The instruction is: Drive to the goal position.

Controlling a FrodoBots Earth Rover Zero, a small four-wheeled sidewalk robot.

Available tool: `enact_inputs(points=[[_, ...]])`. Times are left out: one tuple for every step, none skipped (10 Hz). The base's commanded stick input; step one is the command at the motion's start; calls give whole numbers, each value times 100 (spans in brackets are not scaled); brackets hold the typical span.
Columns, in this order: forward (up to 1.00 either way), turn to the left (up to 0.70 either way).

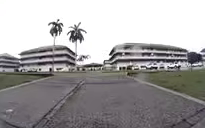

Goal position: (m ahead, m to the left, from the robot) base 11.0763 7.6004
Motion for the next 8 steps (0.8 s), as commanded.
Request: enact_inputs(points=[[70,0],[70,0],[70,0],[70,0],[70,0],[70,0],[70,0],[70,0]])
